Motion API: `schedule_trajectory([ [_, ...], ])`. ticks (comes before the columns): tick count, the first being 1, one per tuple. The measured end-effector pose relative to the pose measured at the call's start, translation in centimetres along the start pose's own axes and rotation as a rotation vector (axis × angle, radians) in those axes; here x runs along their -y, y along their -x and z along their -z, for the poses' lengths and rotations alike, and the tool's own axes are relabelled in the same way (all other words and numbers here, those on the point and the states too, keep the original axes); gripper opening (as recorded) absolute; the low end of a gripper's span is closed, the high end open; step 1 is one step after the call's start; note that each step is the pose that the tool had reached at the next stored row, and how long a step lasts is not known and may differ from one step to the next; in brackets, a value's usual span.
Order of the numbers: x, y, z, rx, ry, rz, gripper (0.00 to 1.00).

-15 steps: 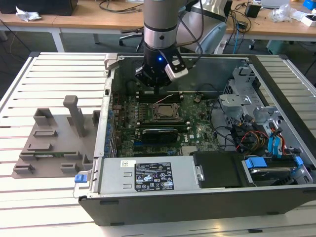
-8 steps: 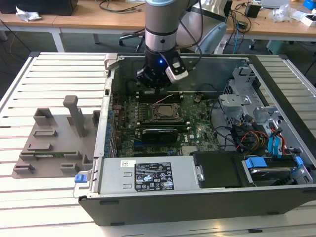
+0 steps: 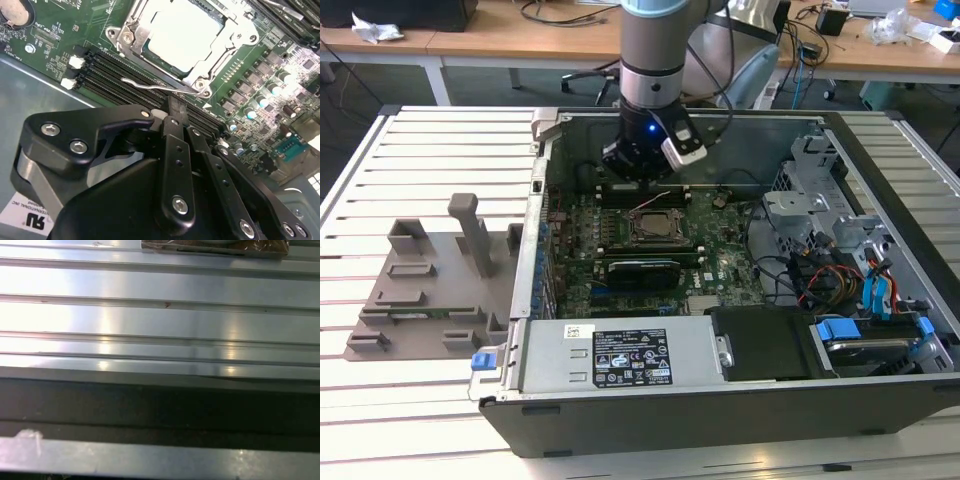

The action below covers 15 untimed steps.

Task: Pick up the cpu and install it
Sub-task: 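Install the first cpu locking lever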

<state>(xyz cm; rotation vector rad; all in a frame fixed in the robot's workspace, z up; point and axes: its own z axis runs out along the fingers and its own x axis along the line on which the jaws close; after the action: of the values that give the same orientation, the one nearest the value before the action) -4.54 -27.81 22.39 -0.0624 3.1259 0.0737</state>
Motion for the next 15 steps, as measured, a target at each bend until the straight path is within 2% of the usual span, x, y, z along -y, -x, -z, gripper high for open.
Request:
schedule_trajectory([
  [9,0.24,0.33,-0.46,-0.0003,-0.0027,0.001,0.11],
  [15,0.29,1.07,-0.95,-0.0015,-0.0032,0.000,0.11],
])
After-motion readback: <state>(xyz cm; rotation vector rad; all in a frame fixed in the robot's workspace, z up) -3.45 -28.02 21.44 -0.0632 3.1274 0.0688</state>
